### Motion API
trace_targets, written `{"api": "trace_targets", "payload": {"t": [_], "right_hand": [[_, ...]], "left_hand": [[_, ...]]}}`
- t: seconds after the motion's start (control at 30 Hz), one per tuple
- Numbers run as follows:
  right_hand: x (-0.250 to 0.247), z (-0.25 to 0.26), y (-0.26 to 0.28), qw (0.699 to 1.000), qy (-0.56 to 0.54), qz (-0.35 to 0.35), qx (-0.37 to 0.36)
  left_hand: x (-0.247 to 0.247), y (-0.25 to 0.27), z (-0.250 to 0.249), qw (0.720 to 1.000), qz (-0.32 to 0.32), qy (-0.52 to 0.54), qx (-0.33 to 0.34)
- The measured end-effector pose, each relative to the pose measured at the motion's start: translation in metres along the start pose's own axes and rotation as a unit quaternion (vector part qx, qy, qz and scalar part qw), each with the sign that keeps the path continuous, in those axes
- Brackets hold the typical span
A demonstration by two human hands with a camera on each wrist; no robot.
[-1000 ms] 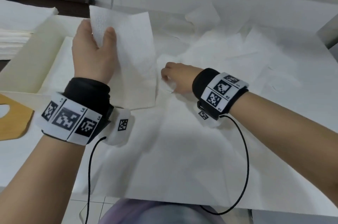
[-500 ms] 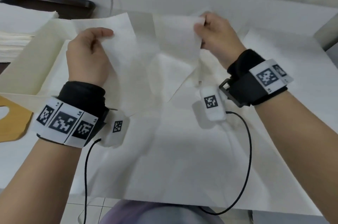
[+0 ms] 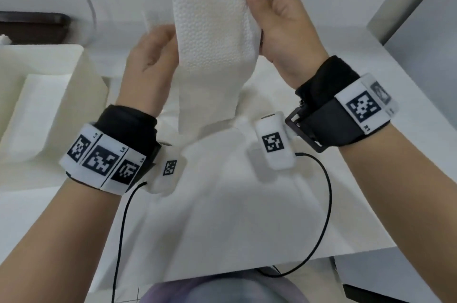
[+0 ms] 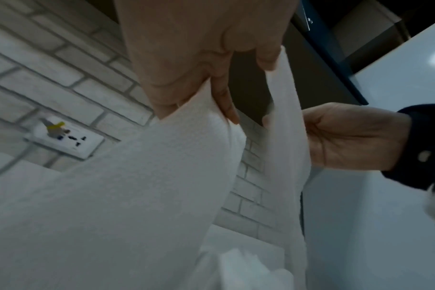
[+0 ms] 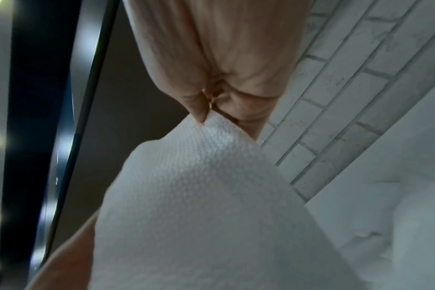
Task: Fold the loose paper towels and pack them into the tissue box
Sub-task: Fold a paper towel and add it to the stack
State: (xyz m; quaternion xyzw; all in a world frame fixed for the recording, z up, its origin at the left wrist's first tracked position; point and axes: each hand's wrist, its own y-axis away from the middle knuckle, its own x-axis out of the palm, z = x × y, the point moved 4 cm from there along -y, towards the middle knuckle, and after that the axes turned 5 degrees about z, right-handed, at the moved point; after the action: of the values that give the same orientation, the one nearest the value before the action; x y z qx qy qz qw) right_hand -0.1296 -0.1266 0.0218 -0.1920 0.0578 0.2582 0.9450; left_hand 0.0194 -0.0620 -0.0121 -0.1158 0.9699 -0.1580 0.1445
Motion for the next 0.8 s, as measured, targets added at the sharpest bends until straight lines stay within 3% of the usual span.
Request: {"api": "trace_targets", "payload": {"t": [0.2, 0.27, 0.33, 0.43, 0.5, 0.57, 0.63, 0.7, 0.8], "right_hand": [[-0.012, -0.008, 0.007, 0.991, 0.103, -0.088, 0.015], [-0.012, -0.01, 0.009, 0.986, 0.136, -0.095, 0.018], [-0.009, -0.011, 0.009, 0.985, 0.145, -0.088, 0.019], [0.0, -0.012, 0.01, 0.99, 0.121, -0.064, 0.035], [-0.001, -0.016, 0.015, 0.99, 0.114, -0.045, 0.066], [-0.005, -0.025, 0.024, 0.98, 0.172, -0.007, 0.102], [-0.008, -0.043, 0.036, 0.94, 0.295, 0.081, 0.155], [-0.007, -0.067, 0.049, 0.864, 0.41, 0.201, 0.211], [0.001, -0.091, 0.071, 0.758, 0.484, 0.346, 0.268]], "left_hand": [[0.015, -0.002, -0.004, 0.984, 0.047, 0.163, -0.057], [0.013, -0.003, -0.005, 0.985, 0.036, 0.157, -0.066], [0.013, -0.004, -0.002, 0.994, 0.032, 0.096, -0.043], [0.011, -0.003, 0.004, 0.995, -0.002, 0.091, -0.029], [0.004, -0.002, 0.008, 0.994, -0.032, 0.101, -0.04], [-0.006, 0.0, 0.016, 0.992, -0.056, 0.09, -0.063], [-0.016, 0.003, 0.025, 0.99, -0.085, 0.07, -0.085], [-0.025, 0.007, 0.031, 0.988, -0.109, 0.051, -0.101], [-0.037, 0.015, 0.037, 0.984, -0.129, 0.019, -0.122]]}}
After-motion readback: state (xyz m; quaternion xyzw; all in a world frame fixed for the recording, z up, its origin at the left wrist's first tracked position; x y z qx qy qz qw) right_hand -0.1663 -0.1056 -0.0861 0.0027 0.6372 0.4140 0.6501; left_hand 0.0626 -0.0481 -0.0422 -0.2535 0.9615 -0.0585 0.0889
